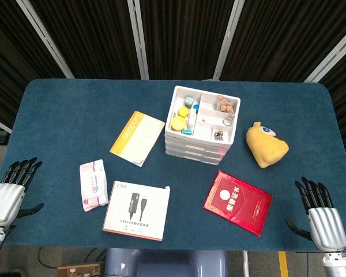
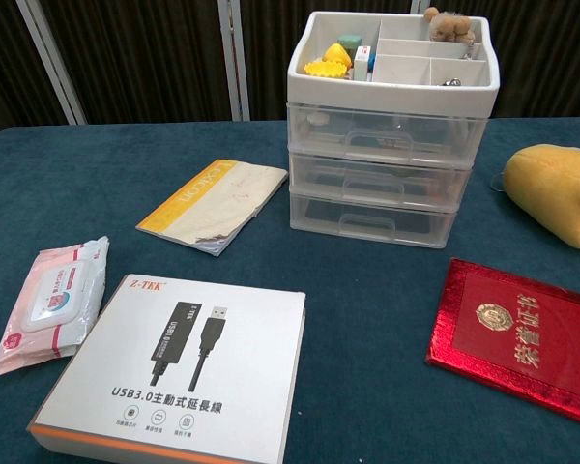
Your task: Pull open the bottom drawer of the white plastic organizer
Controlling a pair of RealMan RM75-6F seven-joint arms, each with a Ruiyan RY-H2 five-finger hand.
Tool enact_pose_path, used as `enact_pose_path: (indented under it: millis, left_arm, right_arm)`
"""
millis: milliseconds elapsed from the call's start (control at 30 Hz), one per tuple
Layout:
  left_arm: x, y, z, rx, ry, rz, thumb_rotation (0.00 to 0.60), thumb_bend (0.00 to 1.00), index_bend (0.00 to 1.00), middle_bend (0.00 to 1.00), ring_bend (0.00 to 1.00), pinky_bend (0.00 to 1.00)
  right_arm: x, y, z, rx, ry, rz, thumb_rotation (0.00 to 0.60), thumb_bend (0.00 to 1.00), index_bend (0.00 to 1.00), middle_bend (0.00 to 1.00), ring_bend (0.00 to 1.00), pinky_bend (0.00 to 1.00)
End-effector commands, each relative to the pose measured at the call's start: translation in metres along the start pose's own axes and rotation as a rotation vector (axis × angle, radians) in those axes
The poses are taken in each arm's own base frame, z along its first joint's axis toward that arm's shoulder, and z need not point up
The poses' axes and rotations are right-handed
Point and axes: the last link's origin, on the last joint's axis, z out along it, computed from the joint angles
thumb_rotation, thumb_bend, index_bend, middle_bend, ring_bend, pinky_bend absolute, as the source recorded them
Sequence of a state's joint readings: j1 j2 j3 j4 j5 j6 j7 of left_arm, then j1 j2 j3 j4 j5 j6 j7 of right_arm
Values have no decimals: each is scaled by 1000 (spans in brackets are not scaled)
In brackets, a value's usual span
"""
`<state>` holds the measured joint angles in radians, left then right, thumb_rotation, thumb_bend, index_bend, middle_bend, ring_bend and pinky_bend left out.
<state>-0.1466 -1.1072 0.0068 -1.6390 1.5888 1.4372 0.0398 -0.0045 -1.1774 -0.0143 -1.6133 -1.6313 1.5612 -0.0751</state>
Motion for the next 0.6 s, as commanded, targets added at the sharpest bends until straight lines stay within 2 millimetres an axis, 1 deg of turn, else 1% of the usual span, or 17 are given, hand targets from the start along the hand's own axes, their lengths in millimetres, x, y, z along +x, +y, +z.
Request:
enact_pose_path:
  millis: [33,167,333,500,567,600]
  left_arm:
    - [-1,2,2,-10,-4,-2,600,13,0,0,0,21]
    - [-3,7,6,-31,-11,-3,600,13,0,0,0,21]
    - [-4,9,8,-39,-12,-5,600,13,0,0,0,21]
    - [-3,6,9,-28,-5,-13,600,14,0,0,0,21]
    - [-2,5,9,-24,-3,-18,600,14,0,0,0,21]
    - [-1,5,8,-23,-3,-20,600,14,0,0,0,21]
  right_arm:
    - [1,2,-3,-9,3,-2,600,275,0,0,0,0]
    - [3,6,-7,-31,8,3,600,275,0,0,0,0]
    - [4,7,-8,-37,10,15,600,274,0,0,0,0]
    - [4,-3,-5,-13,0,71,600,275,0,0,0,3]
    - [5,-11,-2,10,6,97,600,275,0,0,3,69]
    - [6,-14,0,17,9,106,600,275,0,17,30,160]
